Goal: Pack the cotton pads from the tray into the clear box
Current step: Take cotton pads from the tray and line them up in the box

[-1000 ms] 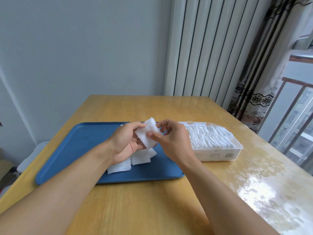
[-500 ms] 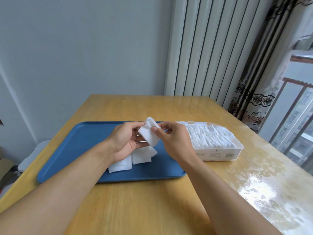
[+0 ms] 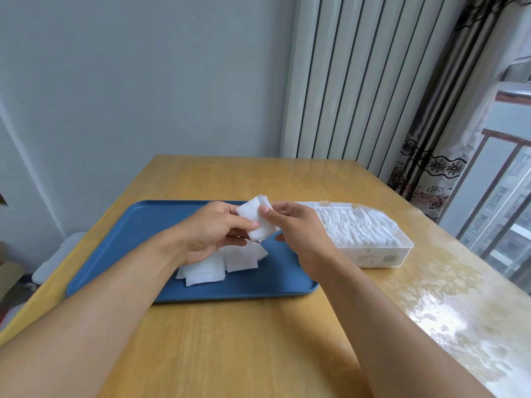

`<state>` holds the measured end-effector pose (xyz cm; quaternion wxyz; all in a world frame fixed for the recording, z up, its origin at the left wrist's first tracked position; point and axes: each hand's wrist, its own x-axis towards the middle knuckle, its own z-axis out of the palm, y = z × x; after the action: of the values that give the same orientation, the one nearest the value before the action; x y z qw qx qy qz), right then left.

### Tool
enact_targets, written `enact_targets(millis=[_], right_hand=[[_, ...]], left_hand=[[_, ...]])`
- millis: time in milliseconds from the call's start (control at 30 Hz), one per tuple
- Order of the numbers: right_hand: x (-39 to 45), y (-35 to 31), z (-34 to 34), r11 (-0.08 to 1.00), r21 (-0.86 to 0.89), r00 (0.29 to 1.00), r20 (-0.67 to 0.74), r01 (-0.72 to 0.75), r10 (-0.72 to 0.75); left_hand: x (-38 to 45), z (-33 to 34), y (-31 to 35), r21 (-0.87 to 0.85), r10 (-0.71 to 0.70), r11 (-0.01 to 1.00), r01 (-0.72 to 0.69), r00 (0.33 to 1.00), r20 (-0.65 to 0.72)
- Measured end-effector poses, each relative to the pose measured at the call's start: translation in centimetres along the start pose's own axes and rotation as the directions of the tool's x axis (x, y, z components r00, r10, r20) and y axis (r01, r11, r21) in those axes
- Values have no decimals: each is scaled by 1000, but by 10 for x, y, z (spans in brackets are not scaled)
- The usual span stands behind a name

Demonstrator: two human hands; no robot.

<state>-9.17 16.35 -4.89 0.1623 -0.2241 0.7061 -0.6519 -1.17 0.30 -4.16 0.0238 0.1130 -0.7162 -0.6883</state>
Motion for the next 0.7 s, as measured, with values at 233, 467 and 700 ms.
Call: enact_targets(millis=[233,467,700], right_hand=[[2,4,2,994,-108,1000,9,27,-26],[-5,15,15,711,-658,969,180,247,-170],[-5,22,25,651,-748,987,157,129,-14]], left_hand=[[-1,1,6,-215,-33,977,-1,988,-152],[-18,-30,3,-334,-54,941,-53,951,-304],[-29,-29,-19,-442,-138,897,-21,936,-324]])
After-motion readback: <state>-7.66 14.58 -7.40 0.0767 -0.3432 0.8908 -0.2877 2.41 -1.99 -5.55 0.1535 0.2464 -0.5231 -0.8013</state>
